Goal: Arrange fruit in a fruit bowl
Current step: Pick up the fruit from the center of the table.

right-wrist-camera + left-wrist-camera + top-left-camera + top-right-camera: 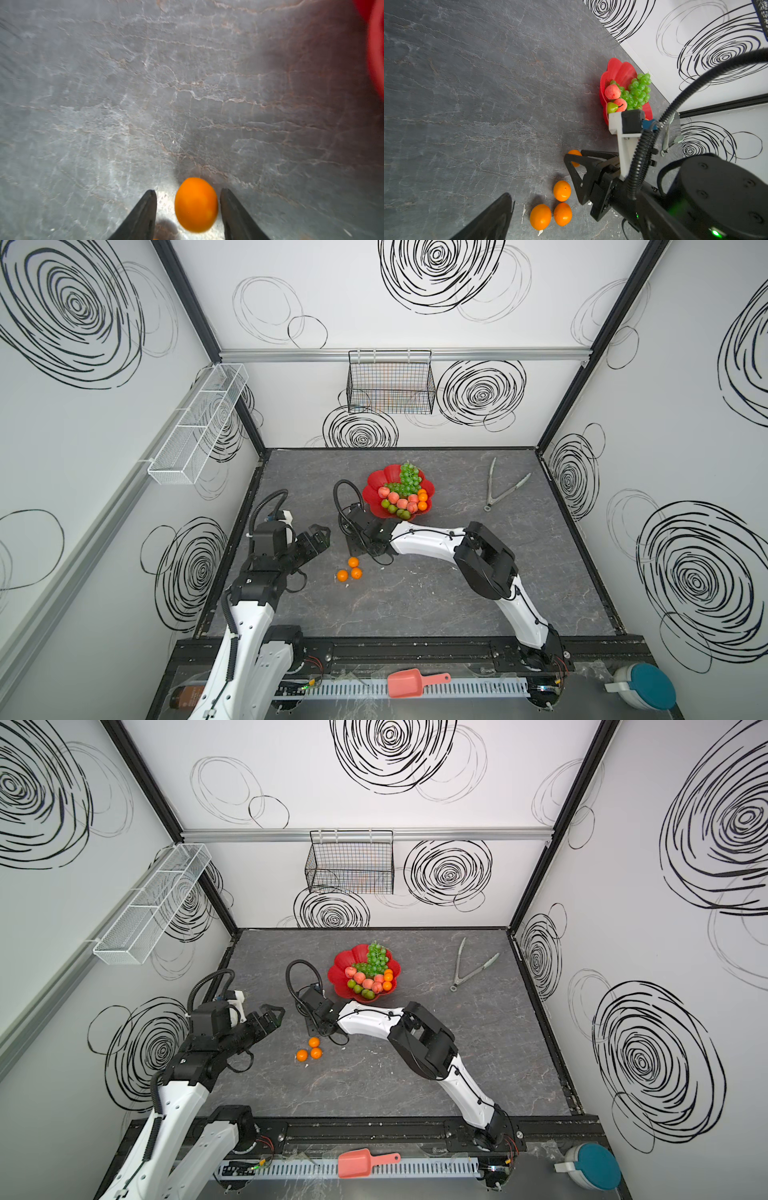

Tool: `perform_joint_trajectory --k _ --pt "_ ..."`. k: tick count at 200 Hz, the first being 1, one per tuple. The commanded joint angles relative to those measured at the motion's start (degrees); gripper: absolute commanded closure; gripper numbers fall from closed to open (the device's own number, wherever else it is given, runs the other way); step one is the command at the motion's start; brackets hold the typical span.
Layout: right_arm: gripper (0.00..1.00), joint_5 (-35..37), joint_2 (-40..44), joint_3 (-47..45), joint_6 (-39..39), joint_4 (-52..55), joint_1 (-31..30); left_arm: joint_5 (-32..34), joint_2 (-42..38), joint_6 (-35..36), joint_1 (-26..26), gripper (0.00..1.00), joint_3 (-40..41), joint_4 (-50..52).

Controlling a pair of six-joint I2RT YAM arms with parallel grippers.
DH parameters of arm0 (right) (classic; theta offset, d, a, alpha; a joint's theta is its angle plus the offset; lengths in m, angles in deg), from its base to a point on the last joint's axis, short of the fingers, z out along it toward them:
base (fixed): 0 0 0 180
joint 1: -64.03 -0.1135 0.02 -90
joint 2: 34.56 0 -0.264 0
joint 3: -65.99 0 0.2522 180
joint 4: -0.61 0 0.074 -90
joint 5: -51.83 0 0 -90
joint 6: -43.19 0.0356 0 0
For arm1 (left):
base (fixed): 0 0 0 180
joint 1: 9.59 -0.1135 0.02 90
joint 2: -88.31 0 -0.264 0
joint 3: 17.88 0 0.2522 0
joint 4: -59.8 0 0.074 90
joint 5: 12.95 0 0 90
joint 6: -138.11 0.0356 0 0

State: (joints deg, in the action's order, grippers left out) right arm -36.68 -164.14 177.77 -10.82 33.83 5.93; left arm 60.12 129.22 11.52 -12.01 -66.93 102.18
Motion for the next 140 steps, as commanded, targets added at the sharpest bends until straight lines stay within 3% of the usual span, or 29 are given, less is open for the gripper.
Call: perform_joint_trajectory --k 1,140 --pt "0.47 1.78 -1.61 2.73 -0.13 4.09 -0.21 -0.87 0.06 0.52 -0.66 0.04 0.26 -1.74" --pt "0.58 0.96 -1.21 0.61 0.40 4.80 -0.25 -1.45 -0.04 0.58 -0.75 0.04 0.46 -1.94"
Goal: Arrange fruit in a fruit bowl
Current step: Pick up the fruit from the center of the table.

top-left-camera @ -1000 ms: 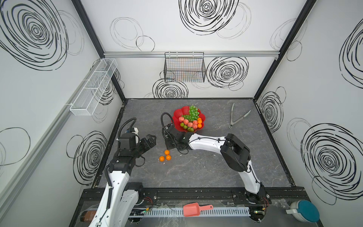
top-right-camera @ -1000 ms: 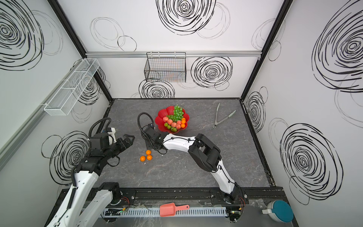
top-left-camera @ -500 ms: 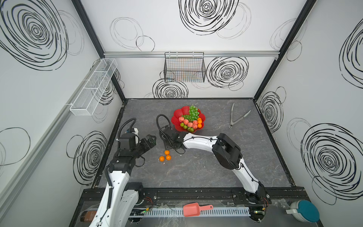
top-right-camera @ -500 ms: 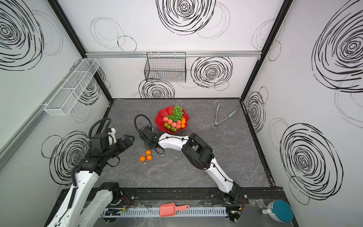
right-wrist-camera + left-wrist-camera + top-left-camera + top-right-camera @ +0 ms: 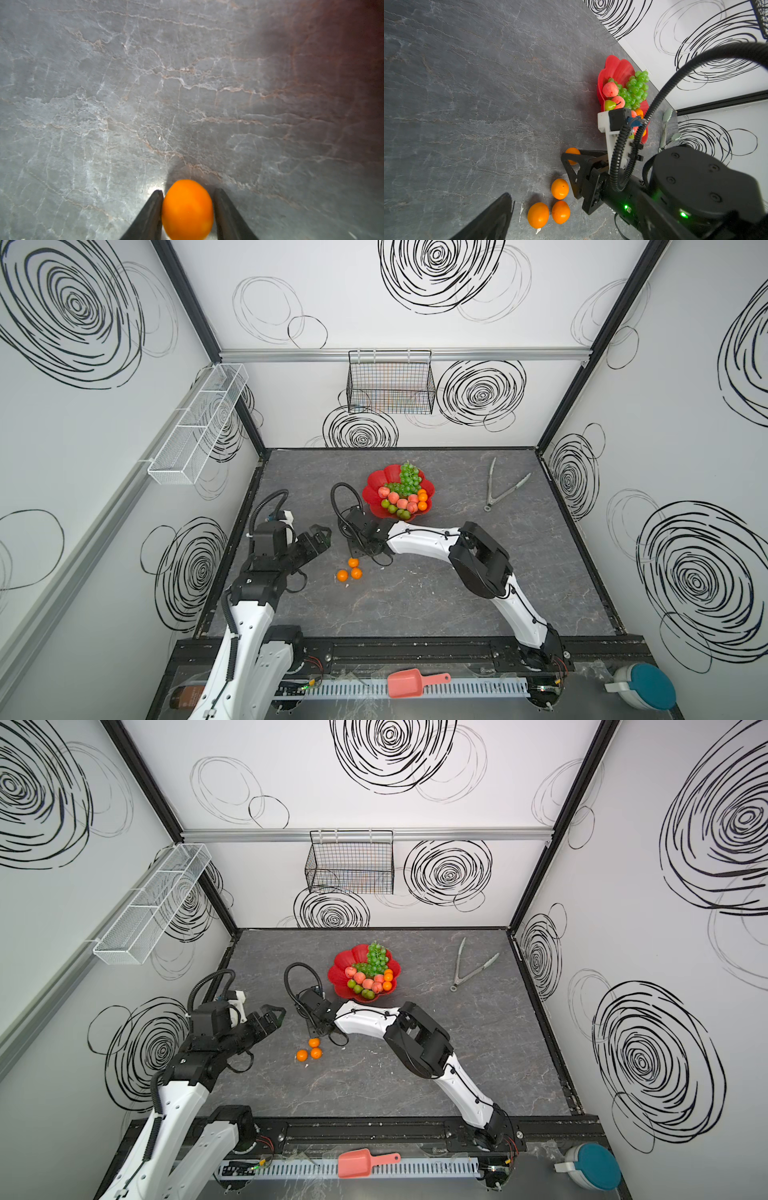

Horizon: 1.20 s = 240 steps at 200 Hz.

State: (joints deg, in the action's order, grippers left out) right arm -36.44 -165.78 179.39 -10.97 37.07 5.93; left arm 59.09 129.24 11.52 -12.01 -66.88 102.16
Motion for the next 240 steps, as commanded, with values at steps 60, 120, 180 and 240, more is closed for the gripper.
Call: perform_joint_trajectory --k 60,120,180,240 --pt "0.61 1.06 3.32 -4.43 1.07 -0.42 0.18 -1.56 0.03 0.74 -0.67 0.04 0.72 -3.07" --pt "0.64 1.60 9.08 -11.57 0.72 -5.20 1.02 -4.11 0.63 1.27 1.20 0.04 1.80 -6.16" --pt "0.65 2.95 16.10 -18.16 0.86 -6.62 1.93 -1.46 2.29 1.11 8.72 0.04 1.84 -9.05" --pt "0.65 4.30 23.63 -24.55 1.23 -7.18 3.81 1.48 5.05 -0.75 17.52 0.04 1.31 -13.76"
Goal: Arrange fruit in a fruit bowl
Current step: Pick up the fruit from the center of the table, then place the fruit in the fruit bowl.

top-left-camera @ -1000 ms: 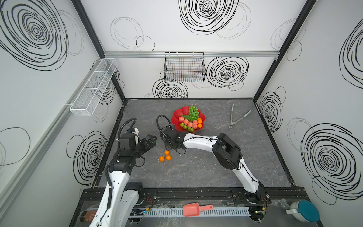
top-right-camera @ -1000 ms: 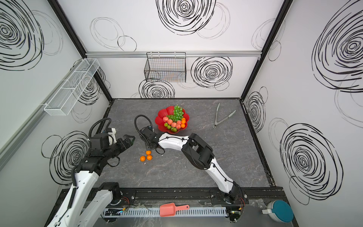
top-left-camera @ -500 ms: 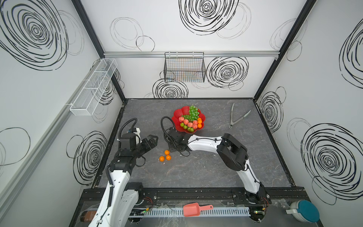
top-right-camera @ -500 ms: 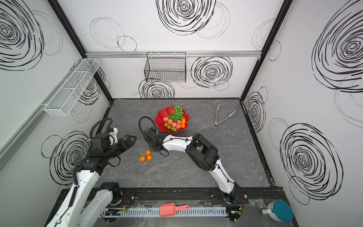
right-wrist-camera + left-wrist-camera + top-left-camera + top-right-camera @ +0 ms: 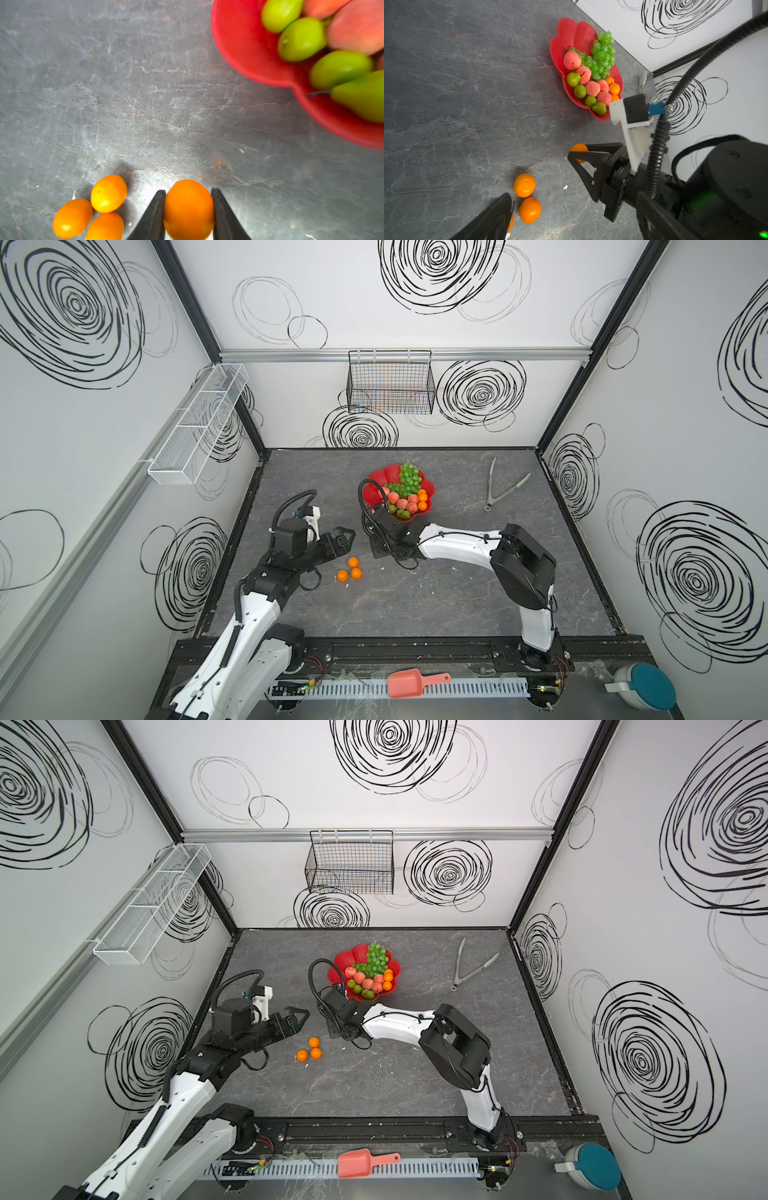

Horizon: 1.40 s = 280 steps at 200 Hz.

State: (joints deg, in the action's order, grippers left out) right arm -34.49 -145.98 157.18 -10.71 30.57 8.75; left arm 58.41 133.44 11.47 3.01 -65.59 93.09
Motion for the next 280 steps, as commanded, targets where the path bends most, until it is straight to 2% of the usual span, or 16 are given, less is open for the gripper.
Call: perform_joint_trajectory --k 1,73,162,280 --pt "0.65 2.33 3.97 -2.53 0.94 -0.71 1.03 2.22 0.89 -0.75 2.64 0.04 -0.06 -4.73" --pt "0.65 2.92 10.47 -8.27 0.88 -0.58 5.11 5.13 4.74 -2.46 9.53 0.04 -1.55 -9.19" --pt "0.65 2.79 14.28 -8.86 -0.73 0.74 11.84 6.77 9.87 -3.62 14.66 0.04 -3.75 -14.55" --pt "0.65 -0.33 12.07 -4.18 -4.16 1.35 20.20 5.95 20.24 -3.53 15.36 0.04 -8.94 -21.43"
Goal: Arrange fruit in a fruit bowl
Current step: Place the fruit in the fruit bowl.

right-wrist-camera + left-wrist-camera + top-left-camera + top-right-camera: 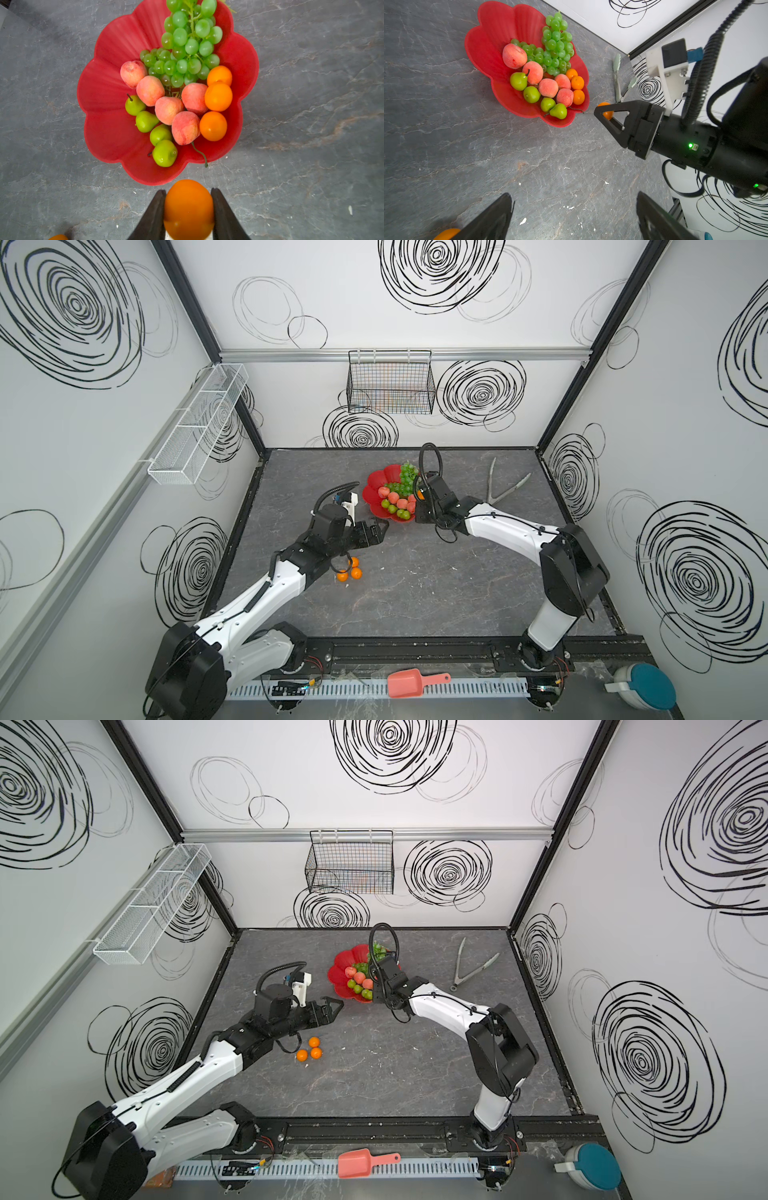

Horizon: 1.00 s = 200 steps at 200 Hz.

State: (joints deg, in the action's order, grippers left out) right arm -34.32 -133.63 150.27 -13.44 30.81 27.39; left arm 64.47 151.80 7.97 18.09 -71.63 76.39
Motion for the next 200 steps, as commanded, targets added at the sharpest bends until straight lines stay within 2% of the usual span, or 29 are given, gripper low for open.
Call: perform_joint_trajectory --k 1,113,200 --pt "0.65 -0.55 -0.35 2.75 -1.49 1.07 1.65 -0.13 1.98 -0.03 0.31 0.04 -2.99 -4.79" --pt "0.65 -3.99 -12.95 15.72 -7.71 3.65 8.01 -4.06 12.73 2.35 -1.26 0.04 -9.53 -8.28" --pt "0.65 -3.51 -21.71 26.09 -10.73 8.31 10.50 -4.91 13.82 2.79 -2.14 0.04 -9.80 -8.56"
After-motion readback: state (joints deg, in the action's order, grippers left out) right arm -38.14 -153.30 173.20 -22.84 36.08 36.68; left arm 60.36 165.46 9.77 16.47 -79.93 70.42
